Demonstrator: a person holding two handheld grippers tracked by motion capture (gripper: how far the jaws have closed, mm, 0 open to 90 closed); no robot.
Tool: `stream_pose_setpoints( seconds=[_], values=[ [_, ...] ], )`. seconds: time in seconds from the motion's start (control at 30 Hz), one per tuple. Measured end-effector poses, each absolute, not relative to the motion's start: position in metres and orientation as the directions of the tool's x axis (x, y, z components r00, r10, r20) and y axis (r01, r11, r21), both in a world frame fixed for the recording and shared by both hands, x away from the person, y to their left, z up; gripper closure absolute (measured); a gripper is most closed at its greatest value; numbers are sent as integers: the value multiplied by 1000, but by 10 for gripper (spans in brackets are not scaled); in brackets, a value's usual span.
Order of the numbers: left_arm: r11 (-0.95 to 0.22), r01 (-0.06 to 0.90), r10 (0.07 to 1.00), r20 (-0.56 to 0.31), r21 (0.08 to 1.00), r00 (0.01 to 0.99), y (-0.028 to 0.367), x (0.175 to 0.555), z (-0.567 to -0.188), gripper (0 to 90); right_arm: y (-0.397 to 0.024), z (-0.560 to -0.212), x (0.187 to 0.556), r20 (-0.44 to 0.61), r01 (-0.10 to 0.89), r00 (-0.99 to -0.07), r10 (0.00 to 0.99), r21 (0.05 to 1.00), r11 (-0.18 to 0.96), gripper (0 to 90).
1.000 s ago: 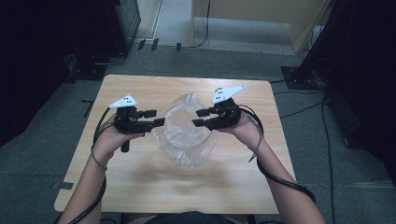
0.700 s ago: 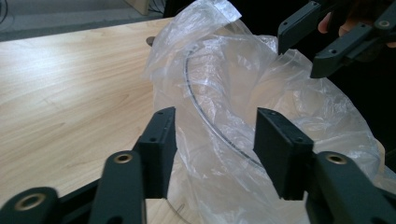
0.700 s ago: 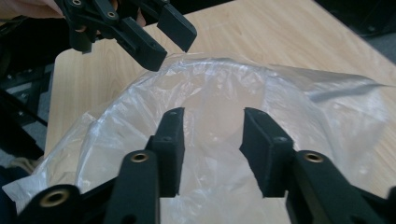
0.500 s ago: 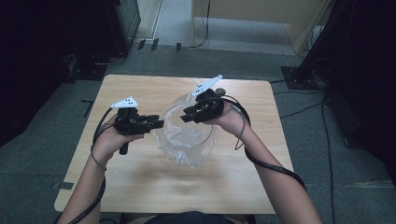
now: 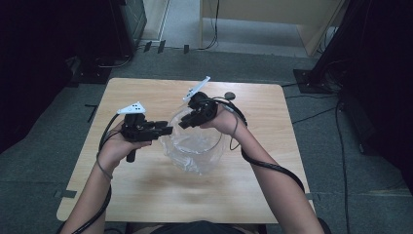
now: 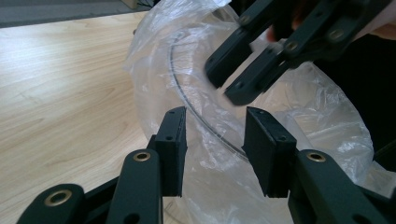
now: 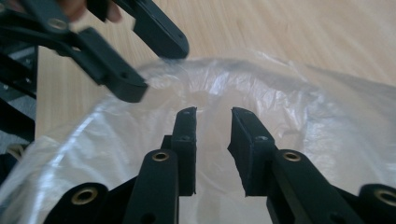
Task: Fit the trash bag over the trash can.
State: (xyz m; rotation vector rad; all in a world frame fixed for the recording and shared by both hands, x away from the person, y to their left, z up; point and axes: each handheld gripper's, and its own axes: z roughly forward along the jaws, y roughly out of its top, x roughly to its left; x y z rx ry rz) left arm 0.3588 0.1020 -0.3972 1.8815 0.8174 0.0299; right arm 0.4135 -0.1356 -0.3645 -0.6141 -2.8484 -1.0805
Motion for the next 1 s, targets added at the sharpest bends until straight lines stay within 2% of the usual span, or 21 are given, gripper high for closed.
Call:
stream_pose_setpoints(
  seconds=[0.2, 0.23, 0.3, 0.43, 0.57, 0.63, 0.67, 0.7, 0.8, 0.87, 0.97, 1.0],
  values=[
    [-225, 526, 542, -344, 820, 767, 102, 359, -399, 581, -130, -385, 427, 143, 400, -911, 387, 535, 744, 630],
    [-224, 528, 541, -346, 819, 767, 102, 359, -399, 581, -129, -386, 428, 123, 391, -913, 388, 530, 752, 594],
    [-222, 529, 541, -348, 819, 766, 102, 359, -399, 579, -131, -387, 427, 83, 340, -932, 354, 544, 767, 456],
    [-214, 535, 540, -357, 817, 762, 101, 360, -400, 577, -131, -392, 420, -2, 216, -967, 254, 519, 827, 313],
    [-216, 533, 541, -355, 818, 763, 101, 359, -400, 574, -128, -399, 411, -79, 110, -984, 158, 427, 898, 305],
    [-218, 532, 540, -353, 818, 764, 102, 360, -400, 569, -129, -405, 408, -84, 56, -992, 92, 351, 935, 328],
    [-218, 532, 540, -353, 818, 764, 102, 360, -400, 567, -129, -405, 408, -84, 56, -992, 92, 351, 935, 328],
    [-218, 534, 541, -354, 817, 763, 103, 360, -401, 566, -132, -407, 405, -94, -12, -995, 21, 337, 941, 316],
    [-219, 536, 546, -352, 815, 760, 102, 360, -401, 565, -138, -406, 402, -33, -18, -999, -6, 399, 917, 267],
    [-218, 537, 549, -353, 815, 758, 102, 360, -401, 561, -141, -408, 399, -13, -37, -999, -35, 404, 914, 276],
    [-221, 536, 551, -350, 815, 758, 102, 360, -401, 560, -144, -408, 399, -45, -19, -999, 1, 437, 899, 292],
    [-221, 537, 552, -349, 814, 757, 102, 360, -401, 560, -145, -408, 400, -68, -13, -997, 19, 445, 895, 328]
  ],
)
